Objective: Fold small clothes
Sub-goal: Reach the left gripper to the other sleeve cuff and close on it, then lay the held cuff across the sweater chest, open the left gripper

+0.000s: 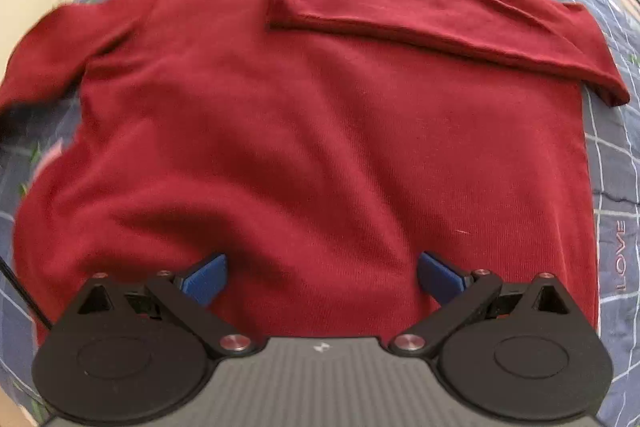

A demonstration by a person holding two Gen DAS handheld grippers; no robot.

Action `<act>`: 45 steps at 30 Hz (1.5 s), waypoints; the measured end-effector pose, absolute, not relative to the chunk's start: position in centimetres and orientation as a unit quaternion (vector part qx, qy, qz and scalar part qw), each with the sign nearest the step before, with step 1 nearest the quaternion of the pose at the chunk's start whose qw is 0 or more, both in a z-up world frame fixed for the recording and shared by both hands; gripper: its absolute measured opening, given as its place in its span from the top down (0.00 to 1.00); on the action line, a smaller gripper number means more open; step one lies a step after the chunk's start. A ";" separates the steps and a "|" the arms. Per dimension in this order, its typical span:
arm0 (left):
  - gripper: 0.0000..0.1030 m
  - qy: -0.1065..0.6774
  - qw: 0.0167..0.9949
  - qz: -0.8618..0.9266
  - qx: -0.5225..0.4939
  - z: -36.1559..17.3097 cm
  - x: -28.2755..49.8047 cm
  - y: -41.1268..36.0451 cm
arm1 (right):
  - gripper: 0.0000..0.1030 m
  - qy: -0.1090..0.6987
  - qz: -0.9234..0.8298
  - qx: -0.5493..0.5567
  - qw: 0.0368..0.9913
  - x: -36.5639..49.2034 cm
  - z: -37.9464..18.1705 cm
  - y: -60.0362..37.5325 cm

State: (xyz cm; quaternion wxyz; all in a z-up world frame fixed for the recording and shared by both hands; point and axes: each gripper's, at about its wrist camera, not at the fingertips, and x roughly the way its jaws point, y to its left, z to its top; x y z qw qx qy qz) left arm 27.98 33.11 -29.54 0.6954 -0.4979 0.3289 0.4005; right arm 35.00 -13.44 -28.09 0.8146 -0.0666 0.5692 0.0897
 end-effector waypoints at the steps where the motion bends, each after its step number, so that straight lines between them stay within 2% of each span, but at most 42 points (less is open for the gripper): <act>1: 0.16 0.329 0.694 0.403 -0.499 -29.8 28.0 33.5 | 0.00 0.567 0.090 -0.075 0.815 34.8 -28.2 -13.2; 2: 0.18 0.331 0.691 0.403 -0.500 -30.0 28.2 33.9 | 0.00 0.564 0.088 -0.081 0.817 34.6 -28.3 -13.1; 8: 0.44 0.344 0.684 0.407 -0.497 -31.3 28.9 34.8 | 0.00 0.548 0.085 -0.086 0.828 33.4 -28.4 -13.1; 10: 0.68 0.332 0.693 0.412 -0.489 -31.1 28.8 34.6 | 0.00 0.546 0.086 -0.085 0.829 33.4 -28.4 -13.0; 11: 0.75 0.330 0.697 0.416 -0.482 -30.9 28.8 34.5 | 0.00 0.545 0.087 -0.085 0.829 33.5 -28.4 -13.0; 12: 0.87 0.327 0.702 0.418 -0.474 -30.7 28.9 34.4 | 0.00 0.544 0.087 -0.084 0.830 33.5 -28.3 -13.0; 13: 0.92 0.319 0.709 0.419 -0.469 -30.4 28.8 34.2 | 0.00 0.544 0.088 -0.084 0.830 33.6 -28.4 -13.1; 18: 0.95 0.265 0.757 0.416 -0.428 -27.7 28.4 33.3 | 0.00 0.542 0.096 -0.078 0.831 33.6 -28.1 -13.4; 22: 0.95 0.217 0.804 0.394 -0.388 -23.8 28.6 32.2 | 0.00 0.509 0.115 0.034 0.852 33.9 -25.8 -15.6; 29: 0.95 0.138 0.889 0.315 -0.302 -15.4 30.8 28.2 | 0.00 0.472 0.112 0.038 0.873 34.4 -23.7 -17.6; 34: 0.94 0.091 0.930 0.225 -0.277 -10.6 33.6 23.7 | 0.00 0.458 0.082 0.059 0.883 34.8 -23.1 -21.0; 40: 0.94 0.089 0.965 0.091 -0.229 -7.3 38.6 14.8 | 0.00 0.438 0.043 0.076 0.895 36.1 -22.5 -26.3; 45: 0.95 0.107 0.975 0.000 -0.194 -8.0 42.8 5.8 | 0.00 0.431 0.013 0.085 0.898 37.2 -22.4 -30.8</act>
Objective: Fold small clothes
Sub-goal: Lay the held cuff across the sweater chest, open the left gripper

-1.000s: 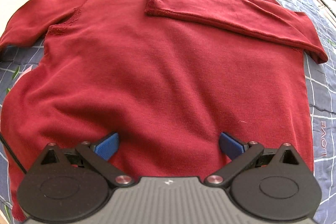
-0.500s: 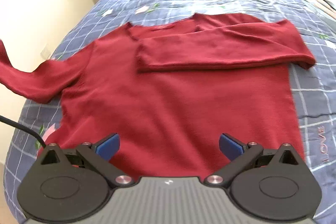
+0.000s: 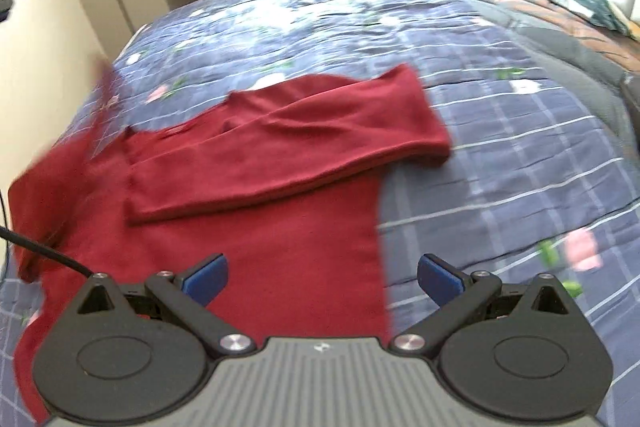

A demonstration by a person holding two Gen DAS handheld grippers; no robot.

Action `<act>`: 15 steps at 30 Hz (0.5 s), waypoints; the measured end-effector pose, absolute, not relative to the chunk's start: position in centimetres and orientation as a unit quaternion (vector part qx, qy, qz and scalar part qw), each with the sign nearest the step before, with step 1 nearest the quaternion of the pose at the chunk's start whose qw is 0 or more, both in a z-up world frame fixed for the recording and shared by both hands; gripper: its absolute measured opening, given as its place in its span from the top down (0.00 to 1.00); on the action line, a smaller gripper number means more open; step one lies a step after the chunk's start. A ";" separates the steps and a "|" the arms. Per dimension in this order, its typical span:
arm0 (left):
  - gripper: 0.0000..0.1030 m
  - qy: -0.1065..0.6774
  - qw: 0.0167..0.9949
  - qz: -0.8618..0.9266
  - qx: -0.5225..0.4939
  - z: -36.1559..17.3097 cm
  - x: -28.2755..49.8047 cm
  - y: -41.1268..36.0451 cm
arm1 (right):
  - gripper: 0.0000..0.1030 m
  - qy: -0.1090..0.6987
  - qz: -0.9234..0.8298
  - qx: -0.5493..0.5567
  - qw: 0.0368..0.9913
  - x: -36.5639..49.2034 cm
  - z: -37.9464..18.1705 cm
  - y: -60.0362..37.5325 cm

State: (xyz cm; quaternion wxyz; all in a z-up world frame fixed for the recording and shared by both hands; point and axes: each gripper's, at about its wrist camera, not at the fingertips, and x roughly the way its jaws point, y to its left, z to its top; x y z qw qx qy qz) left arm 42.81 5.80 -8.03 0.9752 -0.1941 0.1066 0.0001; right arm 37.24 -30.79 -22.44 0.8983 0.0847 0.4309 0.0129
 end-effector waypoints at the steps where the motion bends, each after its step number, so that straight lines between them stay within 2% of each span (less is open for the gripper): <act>1: 0.95 0.116 0.975 -0.015 -0.188 -8.8 43.5 3.8 | 0.00 0.431 0.007 0.086 0.898 37.5 -22.5 -31.7; 5: 0.96 0.168 0.967 -0.080 -0.177 -12.9 46.4 -2.7 | 0.00 0.434 -0.011 0.085 0.897 38.2 -23.0 -34.8; 9: 0.97 0.250 0.947 -0.114 -0.168 -18.4 47.9 -8.1 | 0.00 0.440 -0.009 0.079 0.894 39.2 -23.7 -36.8; 11: 0.92 0.281 0.938 -0.115 -0.165 -20.2 47.4 -8.7 | 0.00 0.444 -0.001 0.072 0.893 40.0 -24.1 -37.0; 13: 0.82 0.306 0.932 -0.100 -0.168 -21.4 46.2 -8.1 | 0.00 0.441 0.011 0.062 0.895 40.7 -24.1 -36.8; 15: 0.78 0.332 0.925 -0.071 -0.171 -22.7 46.3 -7.4 | 0.00 0.434 0.030 0.050 0.899 41.6 -23.9 -36.2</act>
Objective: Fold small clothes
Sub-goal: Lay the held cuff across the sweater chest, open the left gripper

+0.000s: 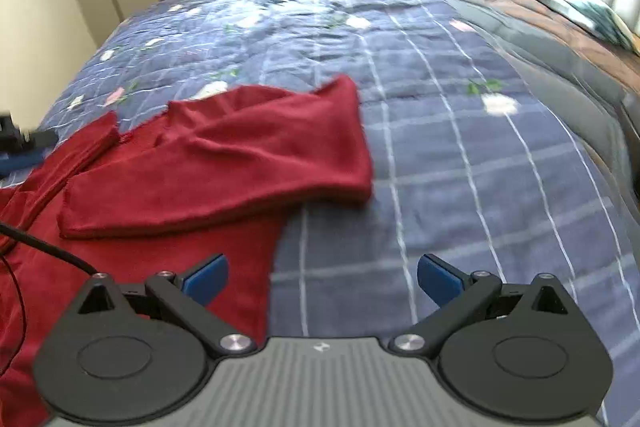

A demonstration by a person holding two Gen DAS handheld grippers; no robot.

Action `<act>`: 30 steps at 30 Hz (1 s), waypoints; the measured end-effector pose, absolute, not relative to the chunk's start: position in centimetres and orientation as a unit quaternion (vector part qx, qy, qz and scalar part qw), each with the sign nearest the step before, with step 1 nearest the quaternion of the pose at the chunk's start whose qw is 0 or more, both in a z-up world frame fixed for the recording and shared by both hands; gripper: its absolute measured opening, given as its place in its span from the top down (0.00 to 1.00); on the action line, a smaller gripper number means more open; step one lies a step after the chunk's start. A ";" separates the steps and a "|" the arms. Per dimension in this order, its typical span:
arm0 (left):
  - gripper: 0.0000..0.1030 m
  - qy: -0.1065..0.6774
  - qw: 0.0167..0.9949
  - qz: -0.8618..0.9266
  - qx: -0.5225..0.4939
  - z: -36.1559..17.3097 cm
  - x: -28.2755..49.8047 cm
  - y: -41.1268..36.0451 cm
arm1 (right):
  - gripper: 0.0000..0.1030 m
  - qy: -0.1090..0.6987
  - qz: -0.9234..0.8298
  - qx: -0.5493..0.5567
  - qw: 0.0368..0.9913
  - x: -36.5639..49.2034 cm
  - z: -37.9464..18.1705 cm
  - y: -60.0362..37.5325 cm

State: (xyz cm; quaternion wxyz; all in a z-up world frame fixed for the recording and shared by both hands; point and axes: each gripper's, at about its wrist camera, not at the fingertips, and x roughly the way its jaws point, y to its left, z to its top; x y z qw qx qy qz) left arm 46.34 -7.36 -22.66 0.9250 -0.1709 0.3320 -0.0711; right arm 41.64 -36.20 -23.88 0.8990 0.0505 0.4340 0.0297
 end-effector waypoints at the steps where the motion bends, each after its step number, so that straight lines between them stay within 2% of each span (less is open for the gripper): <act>1: 0.68 0.344 0.922 -0.054 -0.169 -22.7 46.5 -6.9 | 0.00 0.431 0.040 0.046 0.900 42.2 -23.9 -35.8; 2: 0.64 0.354 0.920 -0.034 -0.167 -22.8 46.6 -6.3 | 0.00 0.429 0.056 0.040 0.901 42.8 -23.8 -35.3; 4: 0.42 0.365 0.916 0.014 -0.167 -23.4 46.2 -4.9 | 0.00 0.422 0.089 0.028 0.902 44.5 -23.8 -34.0; 6: 0.33 0.375 0.910 0.058 -0.166 -23.8 45.6 -3.1 | 0.00 0.410 0.127 0.007 0.903 46.4 -23.7 -32.1; 10: 0.23 0.382 0.893 0.151 -0.181 -24.3 44.1 1.4 | 0.00 0.397 0.222 0.000 0.891 51.4 -23.5 -27.5; 14: 0.20 0.373 0.868 0.233 -0.230 -24.6 41.6 6.1 | 0.01 0.423 0.270 0.037 0.864 57.1 -23.7 -23.1; 19: 0.19 0.383 0.826 0.288 -0.297 -26.1 38.6 11.2 | 0.12 0.430 0.293 0.067 0.851 61.1 -24.4 -18.7; 22: 0.18 0.382 0.818 0.293 -0.314 -26.5 37.0 12.9 | 0.26 0.439 0.284 0.057 0.850 62.7 -25.4 -16.4; 24: 0.15 0.378 0.816 0.291 -0.326 -26.6 36.0 13.5 | 0.45 0.451 0.274 0.045 0.848 63.2 -26.0 -15.1; 25: 0.14 0.377 0.816 0.288 -0.331 -26.6 35.5 13.6 | 0.49 0.456 0.271 0.037 0.847 63.4 -26.3 -14.5; 26: 0.14 0.376 0.816 0.285 -0.334 -26.6 35.0 13.6 | 0.59 0.459 0.270 0.026 0.846 63.5 -26.5 -13.9; 27: 0.13 0.376 0.816 0.283 -0.337 -26.5 34.7 13.8 | 0.77 0.459 0.269 0.015 0.847 63.4 -26.7 -13.5; 28: 0.12 0.376 0.816 0.281 -0.339 -26.5 34.4 14.0 | 0.85 0.455 0.268 0.004 0.849 63.2 -26.7 -13.2; 30: 0.12 0.376 0.815 0.278 -0.343 -26.5 33.9 14.4 | 0.89 0.436 0.272 -0.011 0.858 62.5 -26.0 -12.8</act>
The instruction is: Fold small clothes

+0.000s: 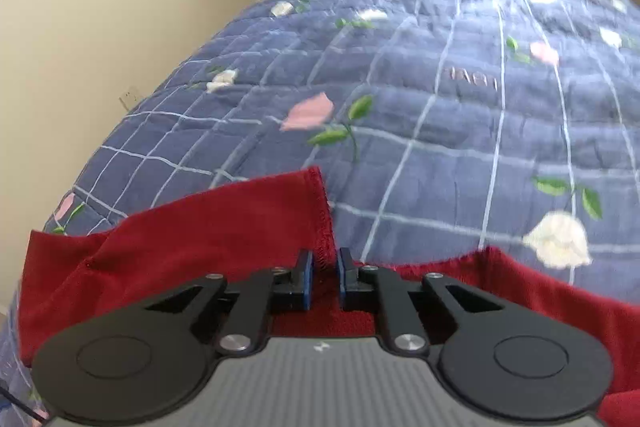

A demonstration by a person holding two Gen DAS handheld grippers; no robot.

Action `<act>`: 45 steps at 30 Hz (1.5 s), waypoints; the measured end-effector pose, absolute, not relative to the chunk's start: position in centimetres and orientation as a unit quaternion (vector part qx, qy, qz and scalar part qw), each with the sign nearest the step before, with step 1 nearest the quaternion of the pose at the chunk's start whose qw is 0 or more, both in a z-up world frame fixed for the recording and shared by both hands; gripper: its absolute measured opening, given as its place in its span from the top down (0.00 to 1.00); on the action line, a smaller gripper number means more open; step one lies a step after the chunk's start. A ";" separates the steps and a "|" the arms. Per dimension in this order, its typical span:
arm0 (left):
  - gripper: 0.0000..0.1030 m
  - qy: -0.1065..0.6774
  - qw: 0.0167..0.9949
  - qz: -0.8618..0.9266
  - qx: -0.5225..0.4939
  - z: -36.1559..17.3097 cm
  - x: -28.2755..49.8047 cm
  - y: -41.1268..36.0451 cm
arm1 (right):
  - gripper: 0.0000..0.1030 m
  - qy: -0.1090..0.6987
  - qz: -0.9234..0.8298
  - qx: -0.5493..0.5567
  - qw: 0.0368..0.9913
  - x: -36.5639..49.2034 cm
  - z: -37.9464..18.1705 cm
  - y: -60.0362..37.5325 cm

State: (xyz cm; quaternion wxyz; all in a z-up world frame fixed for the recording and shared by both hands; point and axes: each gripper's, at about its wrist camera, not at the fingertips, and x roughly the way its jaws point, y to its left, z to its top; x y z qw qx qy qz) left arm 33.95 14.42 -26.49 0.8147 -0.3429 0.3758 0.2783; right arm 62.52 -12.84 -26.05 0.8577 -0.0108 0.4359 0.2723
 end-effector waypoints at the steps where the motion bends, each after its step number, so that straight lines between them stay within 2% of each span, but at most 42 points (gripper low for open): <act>1: 0.11 0.375 0.814 0.279 -0.345 -26.3 33.7 14.4 | 0.89 0.426 0.278 -0.009 0.861 62.2 -25.5 -12.9; 11: 0.10 0.360 0.816 0.275 -0.359 -25.7 33.3 15.3 | 0.90 0.337 0.277 0.057 0.898 54.9 -14.9 -20.6; 14: 0.10 0.360 0.817 0.269 -0.361 -25.5 33.6 15.2 | 0.90 0.356 0.236 0.042 0.903 52.3 -15.9 -23.9; 18: 0.10 0.366 0.819 0.259 -0.358 -25.6 34.4 14.8 | 0.90 0.413 0.194 0.021 0.889 50.4 -20.3 -26.5; 25: 0.09 0.384 0.823 0.241 -0.342 -25.9 35.7 14.4 | 0.88 0.445 0.176 0.034 0.877 50.0 -23.6 -27.1; 28: 0.09 0.394 0.822 0.235 -0.337 -26.2 36.2 14.2 | 0.77 0.449 0.171 0.048 0.876 50.2 -23.9 -27.5; 29: 0.09 0.397 0.821 0.233 -0.337 -26.3 36.3 14.2 | 0.60 0.448 0.171 0.054 0.876 50.3 -23.9 -27.7; 30: 0.09 0.399 0.820 0.232 -0.339 -26.4 36.4 14.1 | 0.48 0.447 0.171 0.059 0.876 50.5 -23.9 -27.9; 33: 0.09 0.402 0.817 0.233 -0.342 -26.6 36.4 13.9 | 0.46 0.455 0.169 0.070 0.871 51.8 -24.5 -27.9; 34: 0.09 0.403 0.817 0.233 -0.342 -26.6 36.5 13.8 | 0.46 0.456 0.171 0.073 0.870 52.3 -24.7 -27.7; 35: 0.09 0.403 0.816 0.233 -0.342 -26.7 36.5 13.7 | 0.51 0.456 0.172 0.072 0.870 52.7 -24.9 -27.4; 37: 0.09 0.404 0.814 0.235 -0.344 -26.9 36.5 13.6 | 0.76 0.451 0.177 0.054 0.873 53.2 -25.2 -26.3; 38: 0.09 0.403 0.814 0.237 -0.345 -26.9 36.6 13.6 | 0.95 0.449 0.179 0.042 0.874 53.4 -25.3 -25.7; 45: 0.08 0.397 0.804 0.263 -0.356 -27.1 35.8 14.1 | 0.96 0.368 0.188 0.061 0.909 53.0 -21.0 -26.0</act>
